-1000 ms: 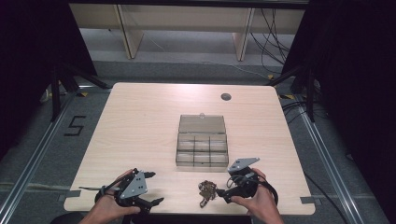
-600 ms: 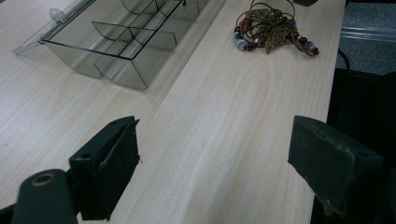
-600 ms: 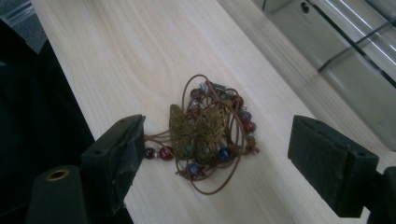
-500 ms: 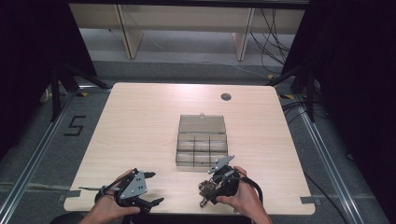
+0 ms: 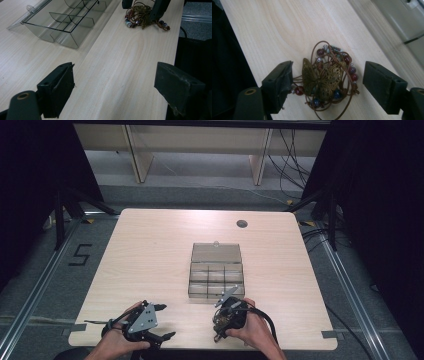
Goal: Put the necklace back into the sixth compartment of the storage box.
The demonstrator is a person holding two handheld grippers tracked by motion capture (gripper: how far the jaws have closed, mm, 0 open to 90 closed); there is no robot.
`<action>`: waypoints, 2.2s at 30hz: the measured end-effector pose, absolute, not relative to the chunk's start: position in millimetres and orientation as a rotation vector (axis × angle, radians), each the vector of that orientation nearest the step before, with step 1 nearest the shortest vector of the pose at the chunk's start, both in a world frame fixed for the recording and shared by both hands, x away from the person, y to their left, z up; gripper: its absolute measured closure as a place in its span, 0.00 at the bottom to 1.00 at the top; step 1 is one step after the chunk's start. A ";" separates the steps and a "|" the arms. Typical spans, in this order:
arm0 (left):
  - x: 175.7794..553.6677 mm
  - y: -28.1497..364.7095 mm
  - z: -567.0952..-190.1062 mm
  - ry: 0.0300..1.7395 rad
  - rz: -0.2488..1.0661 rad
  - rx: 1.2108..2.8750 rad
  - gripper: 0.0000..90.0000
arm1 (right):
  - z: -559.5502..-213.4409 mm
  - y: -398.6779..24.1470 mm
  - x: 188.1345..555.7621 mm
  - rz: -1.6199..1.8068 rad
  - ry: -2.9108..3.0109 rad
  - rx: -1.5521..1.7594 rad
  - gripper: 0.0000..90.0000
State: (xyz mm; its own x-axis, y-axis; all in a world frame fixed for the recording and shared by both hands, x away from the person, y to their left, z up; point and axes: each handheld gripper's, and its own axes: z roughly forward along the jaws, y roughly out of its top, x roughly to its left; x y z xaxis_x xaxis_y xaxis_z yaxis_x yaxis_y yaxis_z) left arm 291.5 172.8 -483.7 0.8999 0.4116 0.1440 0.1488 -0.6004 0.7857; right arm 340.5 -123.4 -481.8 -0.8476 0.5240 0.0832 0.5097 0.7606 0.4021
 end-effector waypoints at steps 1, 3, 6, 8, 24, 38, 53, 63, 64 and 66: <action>291.5 172.6 -483.9 0.394 0.397 2.205 0.17 | -483.0 -122.6 341.5 0.650 2.924 0.839 0.30; 291.6 172.9 -483.4 0.395 0.396 2.210 0.17 | -483.8 -121.6 342.0 0.630 2.938 0.835 0.36; 291.6 172.9 -483.4 0.394 0.395 2.210 0.17 | -485.2 -121.2 343.0 0.637 2.944 0.807 0.51; 291.3 172.7 -483.7 0.394 0.396 2.210 0.17 | -484.7 -120.9 343.1 0.655 2.962 0.760 0.65; 291.5 172.5 -484.9 0.405 0.402 2.205 0.17 | -452.7 -112.3 344.6 0.629 3.001 0.494 0.95; 292.2 172.3 -484.5 0.409 0.396 2.204 0.17 | -413.7 -120.3 353.7 0.567 3.035 0.513 0.95; 292.2 172.4 -484.7 0.410 0.397 2.197 0.17 | -377.9 -130.8 376.9 0.520 2.994 0.542 0.95; 292.6 172.3 -484.9 0.410 0.391 2.204 0.17 | -363.8 -141.4 400.2 0.503 2.953 0.621 0.95; 291.8 171.1 -485.8 0.421 0.392 2.189 0.17 | -363.8 -141.4 400.2 0.503 2.953 0.621 0.95; 291.4 171.4 -485.4 0.416 0.392 2.190 0.17 | -363.6 -142.7 407.7 0.488 2.950 0.634 0.95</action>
